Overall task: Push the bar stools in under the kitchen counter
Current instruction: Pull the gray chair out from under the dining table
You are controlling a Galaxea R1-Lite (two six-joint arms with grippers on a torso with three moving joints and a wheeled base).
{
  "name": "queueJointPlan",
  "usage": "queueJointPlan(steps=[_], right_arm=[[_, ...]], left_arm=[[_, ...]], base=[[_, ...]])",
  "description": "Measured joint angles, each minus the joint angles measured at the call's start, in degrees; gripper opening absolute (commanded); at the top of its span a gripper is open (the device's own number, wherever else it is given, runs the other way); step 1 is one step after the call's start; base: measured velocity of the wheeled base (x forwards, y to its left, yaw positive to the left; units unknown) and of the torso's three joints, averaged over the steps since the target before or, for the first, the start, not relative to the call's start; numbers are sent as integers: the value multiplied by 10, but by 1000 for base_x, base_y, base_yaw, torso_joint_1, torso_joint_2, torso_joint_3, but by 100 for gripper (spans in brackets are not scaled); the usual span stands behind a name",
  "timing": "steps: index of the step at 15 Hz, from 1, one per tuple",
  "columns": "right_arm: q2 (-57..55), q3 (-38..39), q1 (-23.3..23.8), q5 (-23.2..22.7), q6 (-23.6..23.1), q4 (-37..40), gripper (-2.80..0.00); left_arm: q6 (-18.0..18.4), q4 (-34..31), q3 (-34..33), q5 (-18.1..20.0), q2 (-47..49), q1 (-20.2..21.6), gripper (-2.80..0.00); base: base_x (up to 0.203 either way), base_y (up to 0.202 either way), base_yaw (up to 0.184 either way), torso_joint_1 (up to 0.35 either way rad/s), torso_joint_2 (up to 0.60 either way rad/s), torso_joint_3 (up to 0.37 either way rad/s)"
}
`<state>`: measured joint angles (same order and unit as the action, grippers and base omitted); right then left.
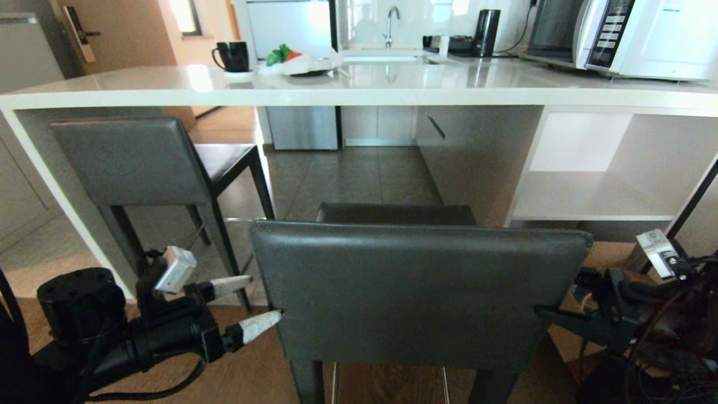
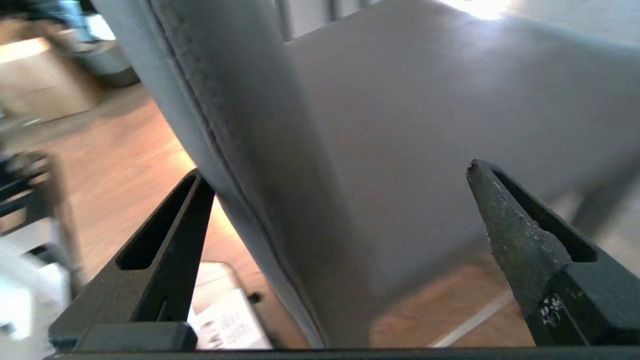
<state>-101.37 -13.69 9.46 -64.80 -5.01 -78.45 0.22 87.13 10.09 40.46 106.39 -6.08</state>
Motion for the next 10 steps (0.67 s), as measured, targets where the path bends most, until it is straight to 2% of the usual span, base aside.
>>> queueJointPlan(steps=[3,5,8,10], right_arm=[[23,18,22,7,1,-1,0],[52,55,36,5,8,-1,0],[112,98,53,3,48,0,0],[166,108,64,7,91,0,0]], left_arm=[[-1,0,-26,-14,-38,38,0],[-5,1,-52,-41,-71,50,0],[-41,1,-86,-64,-139,53,0],[-74,0,-96,-76,-199,56,0]], base=[[0,0,0,0,0,0],[0,0,0,0,0,0],[0,0,0,0,0,0],[0,0,0,0,0,0]])
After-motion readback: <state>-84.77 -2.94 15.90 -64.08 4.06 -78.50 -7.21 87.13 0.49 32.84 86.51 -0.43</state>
